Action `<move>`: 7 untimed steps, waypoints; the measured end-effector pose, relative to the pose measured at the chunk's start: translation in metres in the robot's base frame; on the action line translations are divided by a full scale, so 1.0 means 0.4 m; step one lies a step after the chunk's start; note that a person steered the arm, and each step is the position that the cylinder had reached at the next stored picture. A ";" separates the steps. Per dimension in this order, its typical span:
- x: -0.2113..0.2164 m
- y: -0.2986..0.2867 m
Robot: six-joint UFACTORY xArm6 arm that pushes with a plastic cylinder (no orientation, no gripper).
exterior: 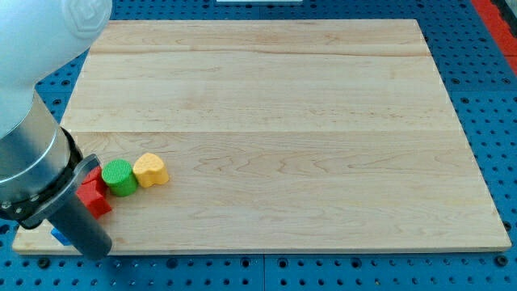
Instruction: Move the blue triangle below to the blue cube
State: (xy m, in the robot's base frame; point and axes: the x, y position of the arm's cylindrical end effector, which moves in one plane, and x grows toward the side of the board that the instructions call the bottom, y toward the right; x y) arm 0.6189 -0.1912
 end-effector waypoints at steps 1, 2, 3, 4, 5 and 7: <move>0.000 -0.008; -0.002 -0.053; -0.007 -0.088; -0.030 -0.099; -0.035 -0.189; -0.041 -0.280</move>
